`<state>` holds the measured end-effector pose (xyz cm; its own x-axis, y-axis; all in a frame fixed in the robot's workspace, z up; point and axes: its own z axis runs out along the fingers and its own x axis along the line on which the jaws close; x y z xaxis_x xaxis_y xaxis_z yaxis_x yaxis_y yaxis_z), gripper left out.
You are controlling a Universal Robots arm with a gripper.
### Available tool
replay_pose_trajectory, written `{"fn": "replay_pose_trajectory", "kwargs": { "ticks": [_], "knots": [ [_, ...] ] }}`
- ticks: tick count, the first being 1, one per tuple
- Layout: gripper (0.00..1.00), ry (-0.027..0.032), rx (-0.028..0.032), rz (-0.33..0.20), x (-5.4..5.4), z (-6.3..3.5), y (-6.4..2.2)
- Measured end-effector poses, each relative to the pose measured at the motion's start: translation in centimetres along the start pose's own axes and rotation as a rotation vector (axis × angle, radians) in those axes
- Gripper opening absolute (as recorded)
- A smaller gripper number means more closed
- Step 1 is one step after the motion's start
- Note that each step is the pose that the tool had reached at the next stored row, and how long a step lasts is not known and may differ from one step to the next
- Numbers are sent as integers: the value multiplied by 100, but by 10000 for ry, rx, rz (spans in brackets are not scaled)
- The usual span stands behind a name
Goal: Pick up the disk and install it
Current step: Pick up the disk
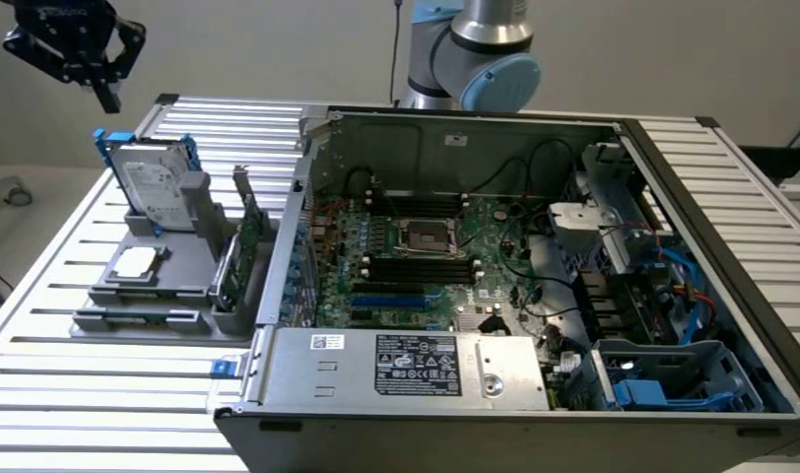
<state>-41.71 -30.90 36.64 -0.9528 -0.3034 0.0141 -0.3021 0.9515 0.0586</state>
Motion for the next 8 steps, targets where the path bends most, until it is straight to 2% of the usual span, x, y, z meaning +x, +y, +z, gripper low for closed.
{"fn": "replay_pose_trajectory", "kwargs": {
  "ticks": [8],
  "knots": [
    [11, 86, 21, -1453, 0, 22, -1]
  ]
}}
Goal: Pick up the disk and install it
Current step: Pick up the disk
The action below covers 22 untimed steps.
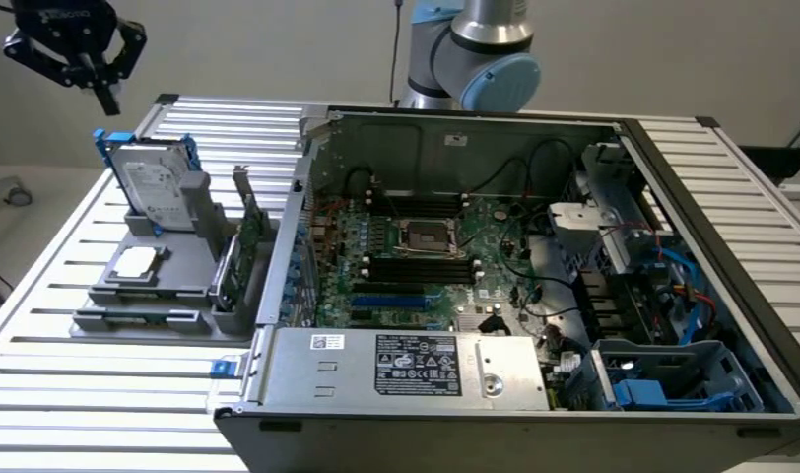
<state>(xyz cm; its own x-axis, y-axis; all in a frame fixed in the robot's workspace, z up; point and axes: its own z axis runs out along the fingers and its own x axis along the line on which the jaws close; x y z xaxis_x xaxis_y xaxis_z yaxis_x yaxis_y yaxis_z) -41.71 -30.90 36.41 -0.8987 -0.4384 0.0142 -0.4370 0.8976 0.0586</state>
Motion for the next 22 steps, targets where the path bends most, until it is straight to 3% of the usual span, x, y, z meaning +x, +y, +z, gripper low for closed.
{"fn": "replay_pose_trajectory", "kwargs": {
  "ticks": [22],
  "knots": [
    [11, 234, 56, -3993, -2, 114, -7]
  ]
}}
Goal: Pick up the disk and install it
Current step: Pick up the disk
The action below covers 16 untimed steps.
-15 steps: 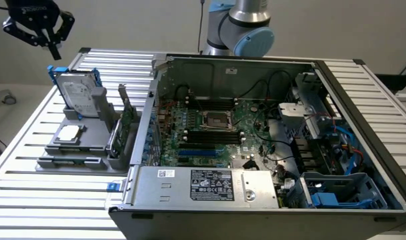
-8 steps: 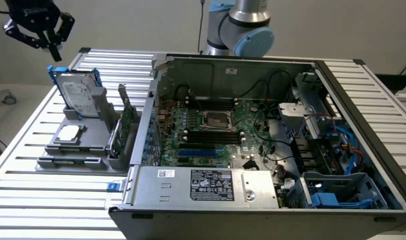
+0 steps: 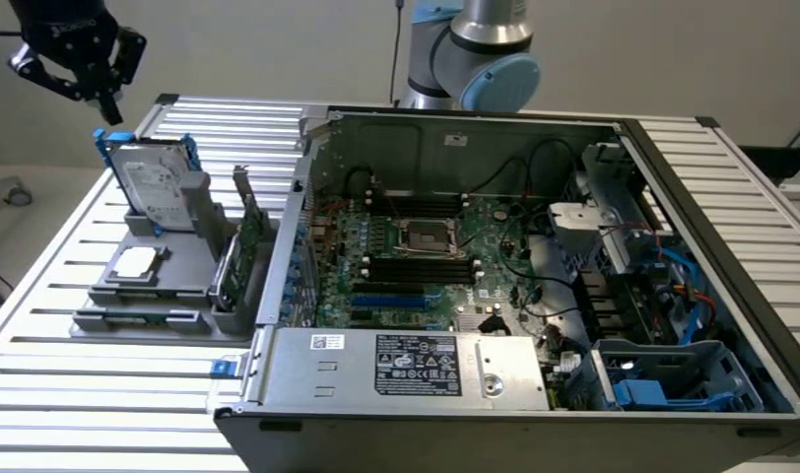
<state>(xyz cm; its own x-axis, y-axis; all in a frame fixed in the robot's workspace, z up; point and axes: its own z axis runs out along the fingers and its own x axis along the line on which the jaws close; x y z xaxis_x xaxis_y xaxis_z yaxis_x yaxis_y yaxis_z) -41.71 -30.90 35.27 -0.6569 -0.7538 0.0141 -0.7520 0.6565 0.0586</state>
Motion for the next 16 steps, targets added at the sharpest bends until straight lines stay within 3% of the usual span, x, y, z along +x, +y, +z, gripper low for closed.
{"fn": "replay_pose_trajectory", "kwargs": {
  "ticks": [16],
  "knots": [
    [11, 170, 42, -2904, 0, 7, 0]
  ]
}}
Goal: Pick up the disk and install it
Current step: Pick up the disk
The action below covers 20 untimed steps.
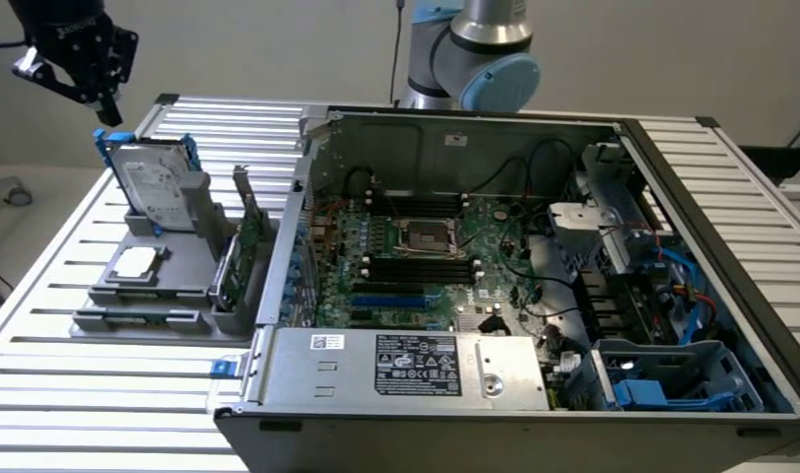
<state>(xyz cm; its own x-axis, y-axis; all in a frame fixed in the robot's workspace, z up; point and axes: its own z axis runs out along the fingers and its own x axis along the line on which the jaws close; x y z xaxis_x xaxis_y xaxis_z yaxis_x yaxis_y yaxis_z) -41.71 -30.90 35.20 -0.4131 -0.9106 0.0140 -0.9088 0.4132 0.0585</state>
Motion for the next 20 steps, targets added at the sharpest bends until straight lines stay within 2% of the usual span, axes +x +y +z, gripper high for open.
{"fn": "replay_pose_trajectory", "kwargs": {
  "ticks": [17, 18, 20],
  "knots": [
    [11, 177, 54, -3019, -4, 0, 2],
    [11, 174, 90, -3144, -6, 0, 3],
    [11, 149, 220, -3330, -13, 1, 5]
  ]
}}
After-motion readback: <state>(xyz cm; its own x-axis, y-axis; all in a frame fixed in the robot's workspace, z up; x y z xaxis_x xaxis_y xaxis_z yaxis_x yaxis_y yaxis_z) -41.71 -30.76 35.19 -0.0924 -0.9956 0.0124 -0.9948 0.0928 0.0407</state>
